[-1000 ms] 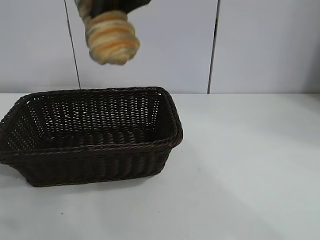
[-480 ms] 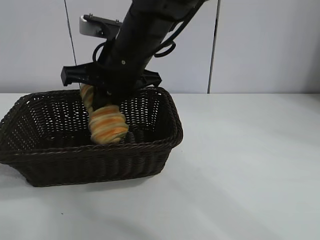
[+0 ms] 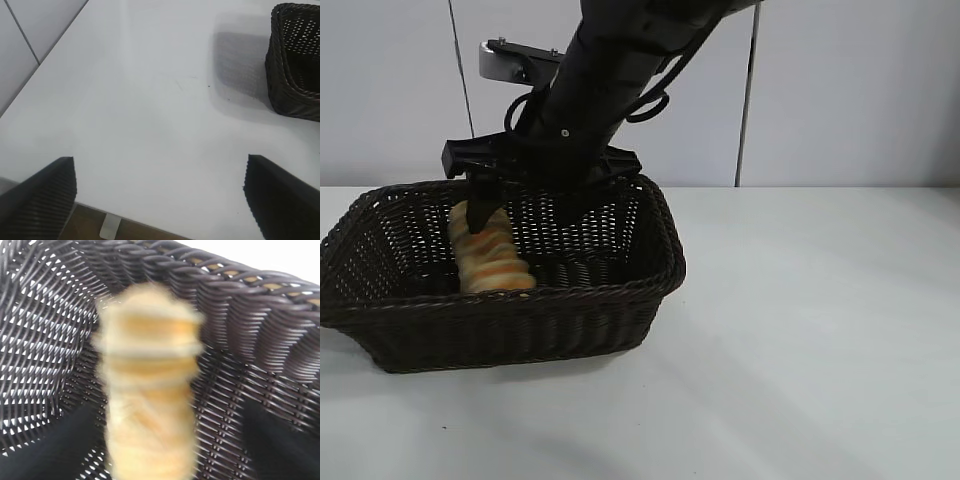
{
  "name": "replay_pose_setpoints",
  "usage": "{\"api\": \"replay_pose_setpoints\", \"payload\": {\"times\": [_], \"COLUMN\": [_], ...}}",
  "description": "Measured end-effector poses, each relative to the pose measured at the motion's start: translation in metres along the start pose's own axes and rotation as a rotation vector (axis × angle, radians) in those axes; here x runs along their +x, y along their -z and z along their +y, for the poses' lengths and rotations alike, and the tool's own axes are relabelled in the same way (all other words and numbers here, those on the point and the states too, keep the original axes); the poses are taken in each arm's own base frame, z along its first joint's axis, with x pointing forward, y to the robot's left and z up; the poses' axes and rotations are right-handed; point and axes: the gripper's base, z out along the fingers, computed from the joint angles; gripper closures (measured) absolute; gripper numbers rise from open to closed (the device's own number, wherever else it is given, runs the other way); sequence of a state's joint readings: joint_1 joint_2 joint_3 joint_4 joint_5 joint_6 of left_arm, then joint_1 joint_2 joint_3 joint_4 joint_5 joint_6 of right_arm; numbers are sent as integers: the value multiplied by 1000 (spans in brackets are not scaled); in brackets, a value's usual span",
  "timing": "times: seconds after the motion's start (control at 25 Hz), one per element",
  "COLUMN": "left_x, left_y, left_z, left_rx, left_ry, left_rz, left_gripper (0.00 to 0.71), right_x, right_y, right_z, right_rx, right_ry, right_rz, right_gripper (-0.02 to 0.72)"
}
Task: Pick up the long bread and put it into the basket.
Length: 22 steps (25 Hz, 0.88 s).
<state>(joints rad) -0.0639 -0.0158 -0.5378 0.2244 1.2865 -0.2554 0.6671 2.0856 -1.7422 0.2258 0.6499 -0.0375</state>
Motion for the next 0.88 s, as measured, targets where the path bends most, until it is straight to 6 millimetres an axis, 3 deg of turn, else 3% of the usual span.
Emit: {"api": "replay_pose_setpoints", "payload": {"times": [0.2,0.56,0.68,0.88], "left_x": [0,0,0,0], "left_y": [0,0,0,0], "left_z": [0,0,0,0], "left_rx": [0,0,0,0], "left_ry": [0,0,0,0], "left_rz": [0,0,0,0], "left_gripper": [56,56,56,56], "right_x": [-27,-43,-43,-33], "right_y": [65,155,189,241], "right_z": [12,17,-1,-60], "right_rx": [5,110,271,527], "right_ry": [55,93,67,-100], "right_rz": [-47,-63,-78,-54], "right_gripper": [63,64,64,64]}}
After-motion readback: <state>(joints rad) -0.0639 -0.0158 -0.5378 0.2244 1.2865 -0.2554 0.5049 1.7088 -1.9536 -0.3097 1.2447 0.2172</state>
